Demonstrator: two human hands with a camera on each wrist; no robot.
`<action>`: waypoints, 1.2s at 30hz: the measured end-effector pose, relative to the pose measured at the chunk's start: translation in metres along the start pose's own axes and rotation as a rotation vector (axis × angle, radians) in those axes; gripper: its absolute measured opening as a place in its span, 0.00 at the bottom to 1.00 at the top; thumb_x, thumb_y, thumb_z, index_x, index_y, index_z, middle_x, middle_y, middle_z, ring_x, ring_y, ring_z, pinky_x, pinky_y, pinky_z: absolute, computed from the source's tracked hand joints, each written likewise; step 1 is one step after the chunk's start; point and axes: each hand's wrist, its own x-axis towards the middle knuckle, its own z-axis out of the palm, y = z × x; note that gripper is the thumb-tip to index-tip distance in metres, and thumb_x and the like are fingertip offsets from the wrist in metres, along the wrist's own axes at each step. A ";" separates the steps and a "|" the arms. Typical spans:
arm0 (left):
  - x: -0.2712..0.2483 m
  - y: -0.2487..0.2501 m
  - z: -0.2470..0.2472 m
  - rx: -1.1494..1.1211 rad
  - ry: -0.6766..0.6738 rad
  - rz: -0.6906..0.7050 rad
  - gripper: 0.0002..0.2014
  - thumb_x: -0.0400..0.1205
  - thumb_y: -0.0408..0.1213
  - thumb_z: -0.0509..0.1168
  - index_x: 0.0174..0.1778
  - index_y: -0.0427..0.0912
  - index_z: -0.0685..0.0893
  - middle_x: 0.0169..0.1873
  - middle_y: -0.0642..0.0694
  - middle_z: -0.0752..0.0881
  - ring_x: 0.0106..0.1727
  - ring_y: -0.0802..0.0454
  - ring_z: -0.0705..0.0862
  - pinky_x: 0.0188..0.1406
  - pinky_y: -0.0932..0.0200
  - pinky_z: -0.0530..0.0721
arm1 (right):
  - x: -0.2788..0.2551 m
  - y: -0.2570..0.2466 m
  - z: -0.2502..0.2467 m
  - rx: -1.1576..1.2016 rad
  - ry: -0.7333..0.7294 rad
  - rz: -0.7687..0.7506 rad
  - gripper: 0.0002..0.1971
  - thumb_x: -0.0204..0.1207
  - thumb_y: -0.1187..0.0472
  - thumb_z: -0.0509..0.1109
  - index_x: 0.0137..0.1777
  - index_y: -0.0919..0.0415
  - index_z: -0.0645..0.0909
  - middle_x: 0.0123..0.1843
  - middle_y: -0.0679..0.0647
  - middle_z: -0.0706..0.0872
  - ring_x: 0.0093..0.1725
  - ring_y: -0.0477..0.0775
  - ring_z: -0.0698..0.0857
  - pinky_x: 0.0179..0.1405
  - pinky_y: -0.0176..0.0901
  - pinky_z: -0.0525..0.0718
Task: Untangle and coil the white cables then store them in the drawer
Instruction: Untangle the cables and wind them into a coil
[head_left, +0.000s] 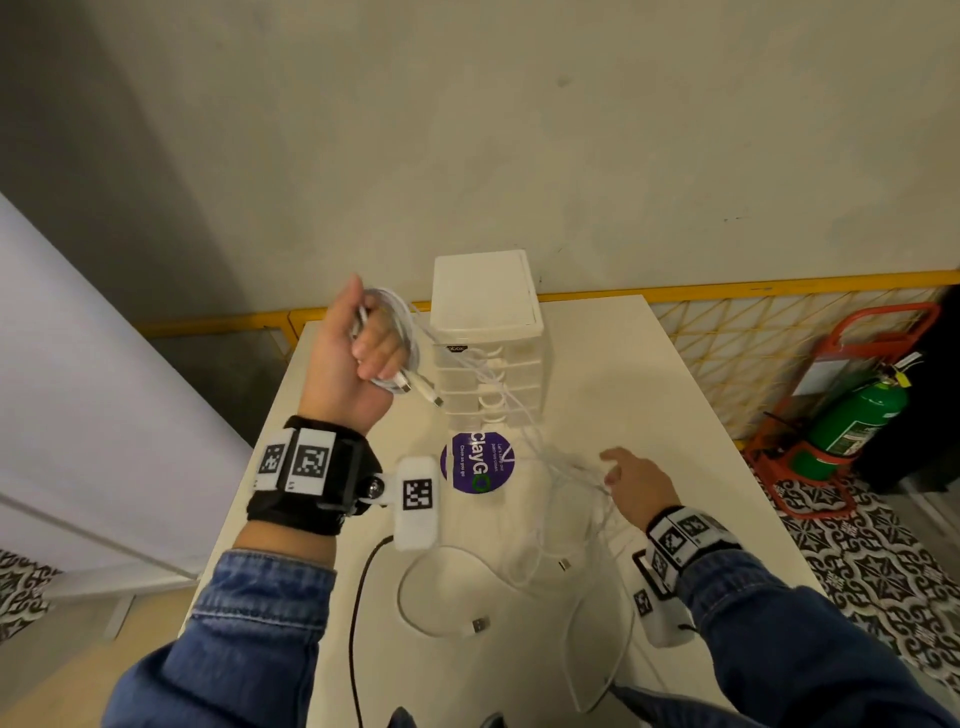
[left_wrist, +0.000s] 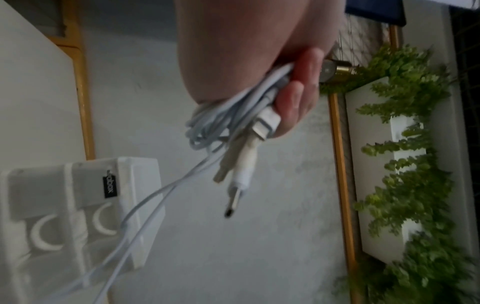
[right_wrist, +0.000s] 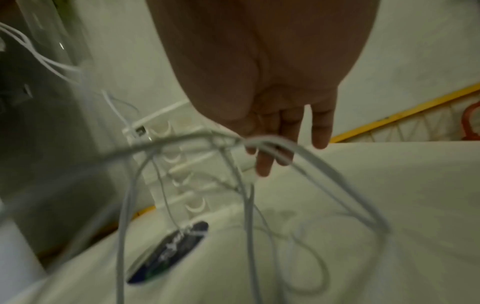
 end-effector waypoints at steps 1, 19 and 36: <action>0.000 -0.006 0.002 0.050 -0.010 -0.060 0.20 0.86 0.45 0.50 0.34 0.41 0.78 0.11 0.52 0.72 0.10 0.62 0.69 0.09 0.68 0.66 | 0.001 -0.009 -0.006 0.027 0.060 -0.032 0.22 0.77 0.69 0.56 0.71 0.57 0.71 0.65 0.60 0.83 0.64 0.62 0.79 0.67 0.53 0.75; 0.000 -0.025 0.045 -0.101 -0.177 -0.243 0.15 0.82 0.46 0.59 0.38 0.38 0.78 0.12 0.50 0.75 0.10 0.59 0.73 0.09 0.66 0.65 | -0.021 -0.101 -0.018 0.514 0.013 -0.481 0.11 0.82 0.62 0.59 0.44 0.61 0.82 0.29 0.45 0.82 0.34 0.43 0.81 0.44 0.38 0.76; 0.025 -0.019 0.045 0.393 0.544 0.495 0.17 0.87 0.50 0.52 0.36 0.43 0.71 0.21 0.50 0.73 0.20 0.55 0.71 0.23 0.61 0.73 | -0.033 -0.098 0.020 0.240 -0.192 -0.560 0.04 0.76 0.57 0.67 0.45 0.56 0.81 0.45 0.51 0.84 0.46 0.50 0.82 0.49 0.39 0.76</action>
